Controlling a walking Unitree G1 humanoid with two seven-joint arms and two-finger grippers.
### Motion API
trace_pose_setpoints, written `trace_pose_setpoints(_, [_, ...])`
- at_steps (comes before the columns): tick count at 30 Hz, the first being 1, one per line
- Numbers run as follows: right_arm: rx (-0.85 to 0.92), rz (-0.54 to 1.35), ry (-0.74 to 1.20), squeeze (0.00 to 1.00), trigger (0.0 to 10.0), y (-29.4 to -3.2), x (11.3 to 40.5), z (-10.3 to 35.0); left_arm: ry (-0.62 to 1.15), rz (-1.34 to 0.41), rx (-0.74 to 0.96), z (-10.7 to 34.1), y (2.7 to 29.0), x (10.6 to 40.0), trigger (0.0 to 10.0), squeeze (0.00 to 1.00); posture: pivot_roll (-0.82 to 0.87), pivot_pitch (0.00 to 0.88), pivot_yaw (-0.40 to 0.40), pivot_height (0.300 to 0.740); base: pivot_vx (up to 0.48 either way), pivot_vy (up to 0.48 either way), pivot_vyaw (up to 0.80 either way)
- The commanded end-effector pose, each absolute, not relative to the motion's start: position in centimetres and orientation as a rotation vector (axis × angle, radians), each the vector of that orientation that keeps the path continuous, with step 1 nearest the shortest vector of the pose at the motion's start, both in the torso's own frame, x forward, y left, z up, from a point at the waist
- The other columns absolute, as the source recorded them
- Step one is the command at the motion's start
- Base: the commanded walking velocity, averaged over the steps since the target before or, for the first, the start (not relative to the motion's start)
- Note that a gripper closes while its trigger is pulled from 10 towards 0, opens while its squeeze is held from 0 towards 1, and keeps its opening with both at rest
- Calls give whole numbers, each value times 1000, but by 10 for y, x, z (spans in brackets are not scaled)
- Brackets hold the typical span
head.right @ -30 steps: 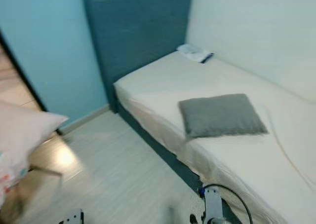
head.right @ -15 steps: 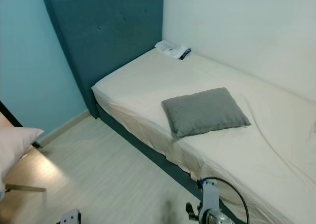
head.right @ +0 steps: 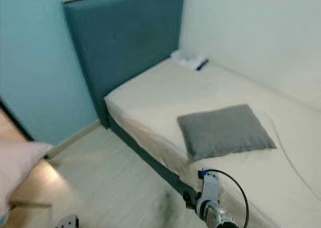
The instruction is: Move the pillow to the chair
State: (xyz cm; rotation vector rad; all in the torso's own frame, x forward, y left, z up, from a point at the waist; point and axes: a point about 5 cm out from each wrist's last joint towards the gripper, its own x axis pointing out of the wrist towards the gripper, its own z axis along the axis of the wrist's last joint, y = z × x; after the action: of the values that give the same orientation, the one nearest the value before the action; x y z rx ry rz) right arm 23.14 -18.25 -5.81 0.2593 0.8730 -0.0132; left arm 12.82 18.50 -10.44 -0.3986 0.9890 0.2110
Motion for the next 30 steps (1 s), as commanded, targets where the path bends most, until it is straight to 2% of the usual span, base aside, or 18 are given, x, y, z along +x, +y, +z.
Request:
trace_pose_setpoints(1, [274,-52,876,0,10000,-189,229,-59,984,181,-417,-104,178,131,10000,0,-47,64,-46,740,352,0,-750])
trace_pose_setpoints(7, [302,-94,859,0,10000,-195,229,-58,963,151,-432,-102,175,137,10000,0,-47,64,-43,740,343,0,-750])
trace_pose_setpoints(14, [446,-153,708,0,10000,-207,252,-39,979,166,-411,-103,178,134,10000,0,-54,67,-34,740,226,0,-732])
trace_pose_setpoints(25, [523,-180,666,0,10000,-214,263,-29,986,167,-414,-104,179,130,10000,0,-52,75,-34,740,0,0,0])
trace_pose_setpoints(27, [612,-159,633,0,10000,-211,270,-24,991,165,-410,-105,179,128,10000,0,-50,79,-30,726,0,0,0])
trace_pose_setpoints(30, [648,-146,596,0,10000,-211,277,-18,995,161,-405,-105,179,126,10000,0,-50,84,-26,711,0,0,0])
